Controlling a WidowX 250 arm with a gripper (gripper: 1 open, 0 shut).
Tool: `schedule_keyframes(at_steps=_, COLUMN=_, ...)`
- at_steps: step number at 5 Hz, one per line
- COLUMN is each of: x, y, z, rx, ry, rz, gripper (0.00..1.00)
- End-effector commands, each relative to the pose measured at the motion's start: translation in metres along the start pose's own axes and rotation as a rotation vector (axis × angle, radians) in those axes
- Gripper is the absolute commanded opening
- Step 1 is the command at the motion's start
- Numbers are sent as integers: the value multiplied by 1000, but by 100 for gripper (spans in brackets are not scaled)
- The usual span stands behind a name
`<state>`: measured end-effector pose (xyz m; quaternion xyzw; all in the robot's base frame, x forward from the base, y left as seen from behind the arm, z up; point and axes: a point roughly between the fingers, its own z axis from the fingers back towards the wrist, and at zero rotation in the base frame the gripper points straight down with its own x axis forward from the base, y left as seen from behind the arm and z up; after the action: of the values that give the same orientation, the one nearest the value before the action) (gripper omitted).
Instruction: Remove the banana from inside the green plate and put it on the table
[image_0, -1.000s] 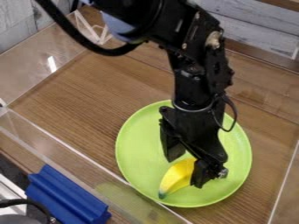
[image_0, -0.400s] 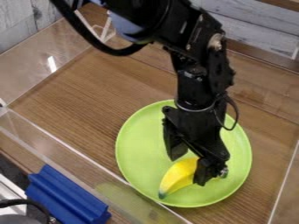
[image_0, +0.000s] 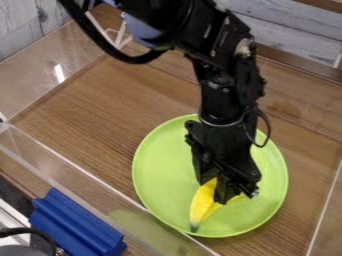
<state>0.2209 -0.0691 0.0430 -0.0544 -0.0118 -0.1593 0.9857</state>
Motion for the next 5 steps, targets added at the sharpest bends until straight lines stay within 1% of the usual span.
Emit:
schedule_keyframes(at_steps=1, x=4, y=3, z=11, rx=3, ry=-21, rz=12, gripper=0)
schedule_keyframes(at_steps=5, x=-1, y=4, z=25, rx=-2, ry=15, rz=33, gripper=0)
